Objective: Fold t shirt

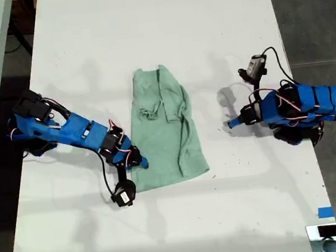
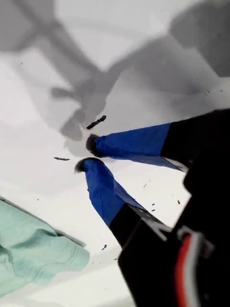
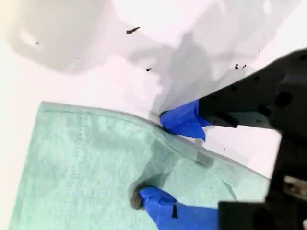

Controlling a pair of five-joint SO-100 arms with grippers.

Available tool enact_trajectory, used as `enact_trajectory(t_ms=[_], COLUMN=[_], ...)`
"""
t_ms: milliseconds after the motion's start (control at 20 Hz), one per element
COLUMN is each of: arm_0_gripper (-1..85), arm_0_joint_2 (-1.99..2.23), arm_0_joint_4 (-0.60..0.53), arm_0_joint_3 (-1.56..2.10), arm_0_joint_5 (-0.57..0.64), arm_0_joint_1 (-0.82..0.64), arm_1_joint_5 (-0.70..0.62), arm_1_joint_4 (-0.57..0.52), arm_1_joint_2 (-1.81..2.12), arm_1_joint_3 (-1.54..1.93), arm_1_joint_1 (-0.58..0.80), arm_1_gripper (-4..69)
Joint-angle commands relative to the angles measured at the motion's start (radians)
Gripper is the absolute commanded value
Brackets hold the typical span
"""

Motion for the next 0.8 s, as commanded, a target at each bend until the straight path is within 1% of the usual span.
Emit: enact_trajectory(t_ms=[0,50,150,350,550,750], arm_0_gripper=[4.5,-0.1,-0.1,-0.1,-0.1,-0.1], arm_0_joint_2=[0.021,0.021,0.025,0.025,0.025,-0.014], arm_0_joint_4=[0.011,0.011,0.017,0.064,0.169,0.169], arm_0_joint_3=[-0.055,-0.060,-0.084,-0.164,-0.308,-0.425], arm_0_joint_5=[0.003,0.006,0.011,0.040,0.075,0.155], arm_0_joint_1=[-0.017,-0.023,-0.025,-0.040,-0.061,-0.117], arm_1_joint_5=[-0.014,-0.014,-0.014,-0.014,-0.014,-0.017], arm_1_joint_4=[-0.029,-0.029,-0.029,-0.029,-0.029,-0.029], arm_1_joint_2=[0.011,0.011,0.011,0.011,0.011,0.011], arm_1_joint_3=[0.071,0.071,0.071,0.071,0.071,0.071], arm_1_joint_1=[0.000,0.000,0.000,0.000,0.002,0.003], arm_1_gripper=[4.1,4.1,4.1,4.2,4.2,4.2])
